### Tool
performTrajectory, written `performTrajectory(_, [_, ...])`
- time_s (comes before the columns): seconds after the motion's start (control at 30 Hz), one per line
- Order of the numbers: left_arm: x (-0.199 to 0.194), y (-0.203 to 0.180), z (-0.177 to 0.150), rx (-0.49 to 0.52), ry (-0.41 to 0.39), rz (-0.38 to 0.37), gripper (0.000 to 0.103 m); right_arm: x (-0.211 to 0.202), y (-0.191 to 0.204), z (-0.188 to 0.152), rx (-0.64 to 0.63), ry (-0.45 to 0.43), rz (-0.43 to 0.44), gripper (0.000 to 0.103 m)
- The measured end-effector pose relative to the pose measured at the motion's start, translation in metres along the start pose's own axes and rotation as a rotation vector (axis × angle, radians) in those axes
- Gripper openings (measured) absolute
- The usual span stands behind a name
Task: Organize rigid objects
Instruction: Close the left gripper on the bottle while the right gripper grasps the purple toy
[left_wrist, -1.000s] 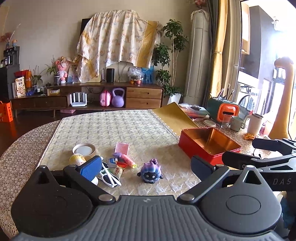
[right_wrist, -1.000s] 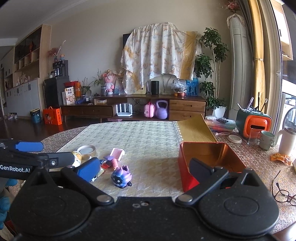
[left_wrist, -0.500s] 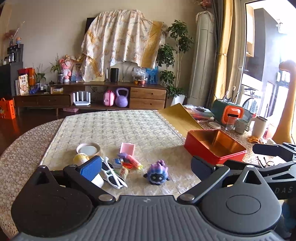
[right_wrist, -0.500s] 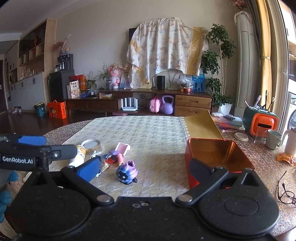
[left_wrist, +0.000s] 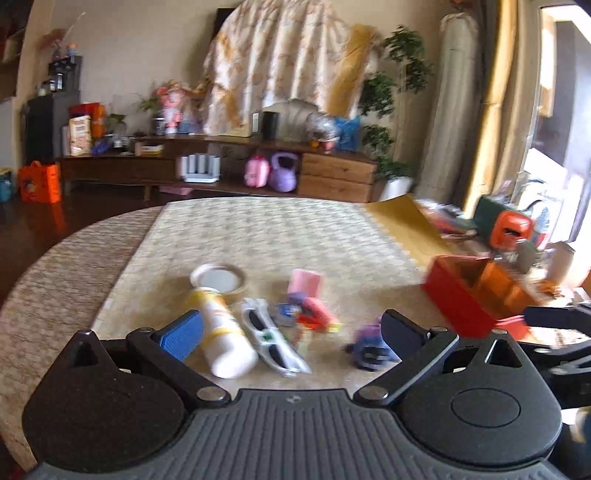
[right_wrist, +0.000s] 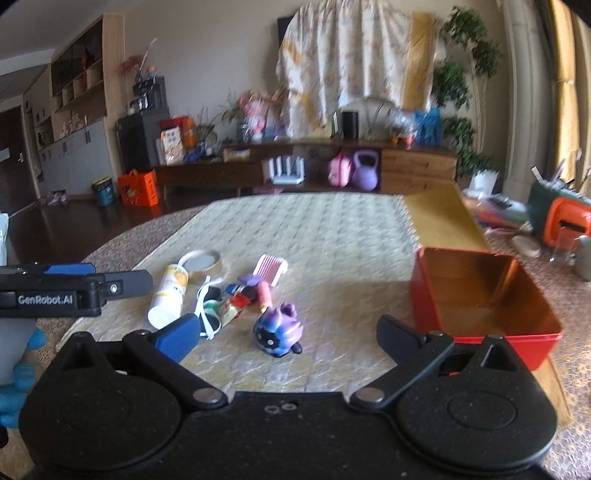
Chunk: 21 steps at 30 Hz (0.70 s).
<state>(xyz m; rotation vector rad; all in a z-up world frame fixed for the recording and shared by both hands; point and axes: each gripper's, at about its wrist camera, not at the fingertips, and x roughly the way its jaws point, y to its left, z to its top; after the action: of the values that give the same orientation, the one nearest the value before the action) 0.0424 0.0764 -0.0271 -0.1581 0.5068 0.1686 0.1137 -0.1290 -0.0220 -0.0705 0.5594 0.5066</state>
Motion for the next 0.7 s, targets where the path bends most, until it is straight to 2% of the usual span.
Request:
performTrajectory(0.13, [0.027,0.022,0.008,-0.014,0.012,0.082,0.103,0.022,-0.002,0.006,-0.027,0.035,0.024,0.1])
performTrajectory(0.27, [0.059,0.037,0.014,-0.059,0.078,0.136,0.103,0.048,0.002,0.01,-0.071,0.083,0.044,0.098])
performTrajectory(0.43, [0.095,0.056,0.011,-0.123,0.166,0.166,0.103,0.08,0.005,0.008,-0.106,0.156,0.053,0.094])
performTrajectory(0.5, [0.108,0.063,0.008,-0.143,0.197,0.186,0.103,0.091,0.005,0.006,-0.113,0.182,0.057,0.089])
performTrajectory(0.7, [0.135,0.071,0.002,-0.178,0.257,0.232,0.103,0.12,0.006,-0.001,-0.136,0.239,0.039,0.084])
